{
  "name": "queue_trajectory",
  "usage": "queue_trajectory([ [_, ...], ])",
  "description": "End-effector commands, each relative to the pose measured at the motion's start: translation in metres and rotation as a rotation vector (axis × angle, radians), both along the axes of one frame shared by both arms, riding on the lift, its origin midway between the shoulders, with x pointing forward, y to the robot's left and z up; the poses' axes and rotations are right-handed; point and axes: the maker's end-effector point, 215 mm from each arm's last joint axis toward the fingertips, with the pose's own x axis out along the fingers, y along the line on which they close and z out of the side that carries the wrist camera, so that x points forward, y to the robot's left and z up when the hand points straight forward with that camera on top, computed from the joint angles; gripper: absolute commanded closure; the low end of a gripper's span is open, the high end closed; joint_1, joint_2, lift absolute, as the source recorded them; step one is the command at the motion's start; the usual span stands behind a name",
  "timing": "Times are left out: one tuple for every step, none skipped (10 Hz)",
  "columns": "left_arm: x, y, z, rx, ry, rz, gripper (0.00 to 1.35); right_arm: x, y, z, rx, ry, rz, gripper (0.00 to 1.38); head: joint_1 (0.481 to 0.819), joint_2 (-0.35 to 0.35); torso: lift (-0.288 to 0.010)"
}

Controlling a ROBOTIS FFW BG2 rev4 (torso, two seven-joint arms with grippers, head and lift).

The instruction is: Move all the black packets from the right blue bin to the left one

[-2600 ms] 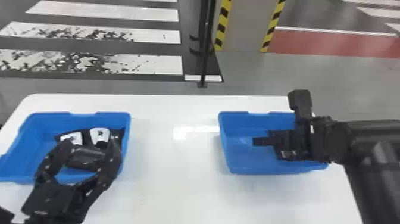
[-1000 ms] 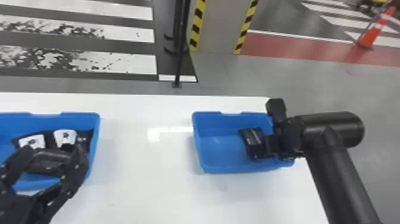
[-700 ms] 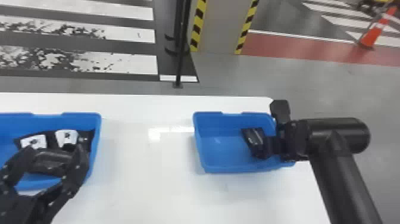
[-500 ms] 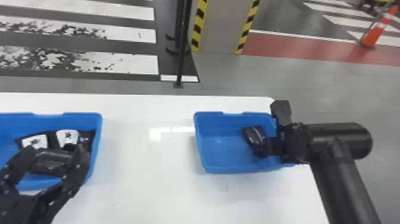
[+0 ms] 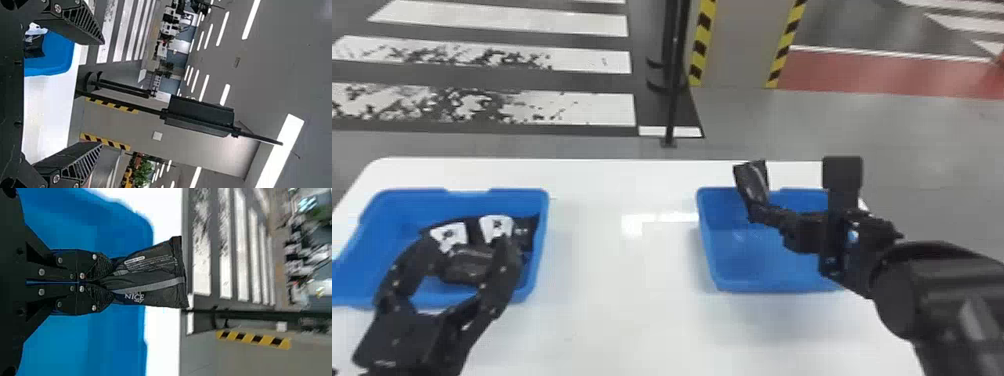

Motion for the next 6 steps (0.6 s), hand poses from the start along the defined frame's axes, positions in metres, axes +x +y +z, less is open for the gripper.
queue_trajectory([
  [0.001,-0.001,0.005,-0.003,-0.019,0.001,0.12,0.012,0.053,0.040,0.141,-0.153,0.135,1.17,0.695,-0.093,-0.140],
  [0.002,-0.004,0.004,-0.007,-0.012,-0.004,0.12,0.003,0.119,0.061,0.211,-0.198,0.293,1.17,0.695,-0.045,-0.140],
  [0.004,-0.008,0.005,-0.017,-0.012,-0.013,0.12,-0.016,0.179,0.078,0.296,-0.216,0.432,1.17,0.695,0.008,-0.140],
  [0.005,-0.012,0.004,-0.019,-0.010,-0.023,0.13,-0.036,0.220,0.085,0.360,-0.204,0.511,1.17,0.695,0.084,-0.140],
  [0.005,-0.015,0.005,-0.020,-0.009,-0.030,0.13,-0.060,0.259,0.079,0.423,-0.165,0.584,1.17,0.695,0.144,-0.140],
  [0.006,-0.015,0.004,-0.022,-0.009,-0.030,0.13,-0.080,0.291,0.066,0.442,-0.121,0.650,1.17,0.695,0.173,-0.140],
])
